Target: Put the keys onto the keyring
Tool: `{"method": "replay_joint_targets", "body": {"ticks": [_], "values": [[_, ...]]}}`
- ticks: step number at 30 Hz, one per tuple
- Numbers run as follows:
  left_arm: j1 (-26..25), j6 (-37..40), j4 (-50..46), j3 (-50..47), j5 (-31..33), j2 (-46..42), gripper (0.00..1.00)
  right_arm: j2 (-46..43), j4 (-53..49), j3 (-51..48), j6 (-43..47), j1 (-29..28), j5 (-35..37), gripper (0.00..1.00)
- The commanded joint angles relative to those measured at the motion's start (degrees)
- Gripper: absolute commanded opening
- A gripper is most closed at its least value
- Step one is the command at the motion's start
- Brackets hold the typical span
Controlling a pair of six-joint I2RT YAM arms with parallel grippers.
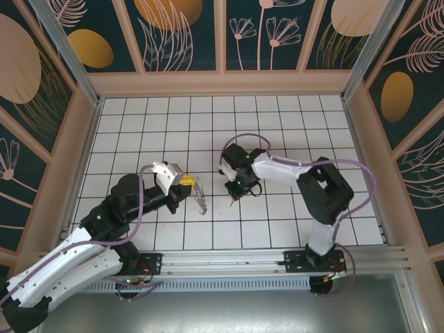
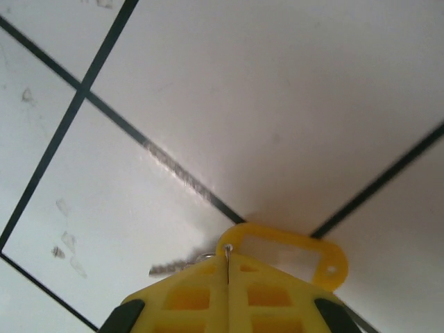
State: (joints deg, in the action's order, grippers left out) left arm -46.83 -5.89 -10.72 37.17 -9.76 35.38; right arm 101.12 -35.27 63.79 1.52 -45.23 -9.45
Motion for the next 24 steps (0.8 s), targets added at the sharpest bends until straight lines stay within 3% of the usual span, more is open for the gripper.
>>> {"method": "replay_joint_targets", "body": {"ticks": [1,11,15,19,24], "values": [[-0.1,-0.7,1.1,0.9,0.2,0.1,0.0,-9.8,10.4,-7.7,-3.9,-3.4,5.4,0.0],[0.0,-0.9,1.1,1.1,-0.5,0.4,0.0,-17.1,42.6,-30.7,-10.6,-11.0,19.8,0.0],[0.0,-0.8,0.8,1.3,0.0,0.3,0.0,-18.1,52.9,-35.9,-9.3,-12.9,21.0,0.0],[0.0,-0.7,0.4,1.6,0.2,0.5,0.0,-21.3,53.1,-37.1,-9.4,-14.1,21.5,0.1],[0.0,-0.4,0.5,1.8,0.1,1.0,0.0,-26.6,42.0,-33.6,-9.9,-13.8,21.8,0.28]]}}
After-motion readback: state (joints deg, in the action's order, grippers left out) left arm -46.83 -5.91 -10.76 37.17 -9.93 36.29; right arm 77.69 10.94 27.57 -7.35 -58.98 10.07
